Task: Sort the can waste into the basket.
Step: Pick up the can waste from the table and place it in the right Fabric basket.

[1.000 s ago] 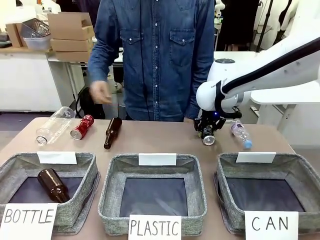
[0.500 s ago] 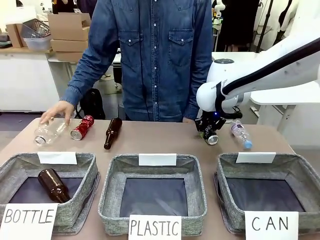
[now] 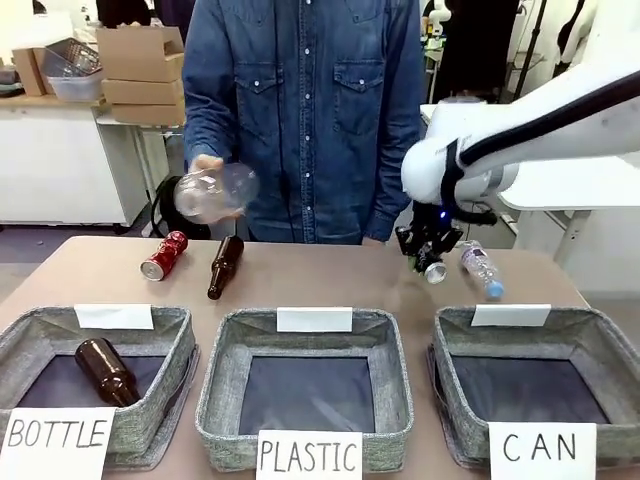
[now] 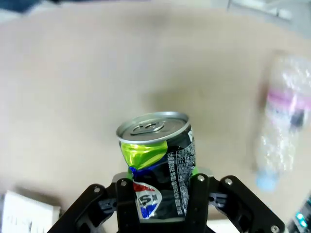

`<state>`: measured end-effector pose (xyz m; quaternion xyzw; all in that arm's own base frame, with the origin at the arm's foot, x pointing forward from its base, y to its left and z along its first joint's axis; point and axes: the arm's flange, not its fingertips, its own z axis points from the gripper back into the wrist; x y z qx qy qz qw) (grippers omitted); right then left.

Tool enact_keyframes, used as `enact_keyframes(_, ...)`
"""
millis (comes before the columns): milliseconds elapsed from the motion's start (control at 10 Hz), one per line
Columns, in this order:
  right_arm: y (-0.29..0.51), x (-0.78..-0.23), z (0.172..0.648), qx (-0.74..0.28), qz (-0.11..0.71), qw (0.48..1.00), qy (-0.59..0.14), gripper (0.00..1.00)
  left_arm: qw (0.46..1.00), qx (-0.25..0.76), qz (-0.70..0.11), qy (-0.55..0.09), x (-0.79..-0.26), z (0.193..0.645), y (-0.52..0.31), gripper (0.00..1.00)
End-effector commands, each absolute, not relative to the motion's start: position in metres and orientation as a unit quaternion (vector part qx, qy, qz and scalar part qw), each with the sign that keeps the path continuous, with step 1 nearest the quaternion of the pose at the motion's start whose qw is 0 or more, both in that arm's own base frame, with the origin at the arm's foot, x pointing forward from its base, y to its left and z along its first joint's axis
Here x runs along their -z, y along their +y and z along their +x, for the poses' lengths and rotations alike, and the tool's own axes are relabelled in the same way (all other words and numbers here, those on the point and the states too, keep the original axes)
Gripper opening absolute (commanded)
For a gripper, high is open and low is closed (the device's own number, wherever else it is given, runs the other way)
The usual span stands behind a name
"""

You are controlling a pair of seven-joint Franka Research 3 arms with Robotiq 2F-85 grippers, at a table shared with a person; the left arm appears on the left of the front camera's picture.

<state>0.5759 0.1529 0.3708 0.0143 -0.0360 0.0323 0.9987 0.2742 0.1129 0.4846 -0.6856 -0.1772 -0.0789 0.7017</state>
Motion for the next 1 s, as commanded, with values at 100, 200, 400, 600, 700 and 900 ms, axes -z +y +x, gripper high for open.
enact_keyframes(100, 0.092, -0.472, 0.417, -0.045, 0.067, 0.996, -0.043, 0.0, 0.695, 0.087, -0.69, -0.184, -0.486, 0.273, 0.112, 1.0)
enact_keyframes(200, 0.076, -0.474, 0.378, -0.043, 0.083, 0.995, -0.025, 0.0, 0.695, 0.087, -0.69, -0.184, -0.486, 0.273, 0.112, 1.0)
enact_keyframes(400, 0.052, -0.466, 0.299, -0.065, 0.102, 0.993, 0.0, 0.0, 0.695, 0.087, -0.69, -0.184, -0.486, 0.273, 0.112, 1.0)
enact_keyframes(600, 0.038, -0.452, 0.249, -0.051, 0.119, 0.991, -0.019, 0.0, 0.695, 0.087, -0.69, -0.184, -0.486, 0.273, 0.112, 1.0)
enact_keyframes(700, 0.037, -0.449, 0.246, -0.042, 0.116, 0.992, -0.02, 0.0, 0.695, 0.087, -0.69, -0.184, -0.486, 0.273, 0.112, 1.0)
enact_keyframes(900, 0.036, -0.45, 0.247, -0.037, 0.121, 0.992, -0.024, 0.0, 0.695, 0.087, -0.69, -0.184, -0.486, 0.273, 0.112, 1.0)
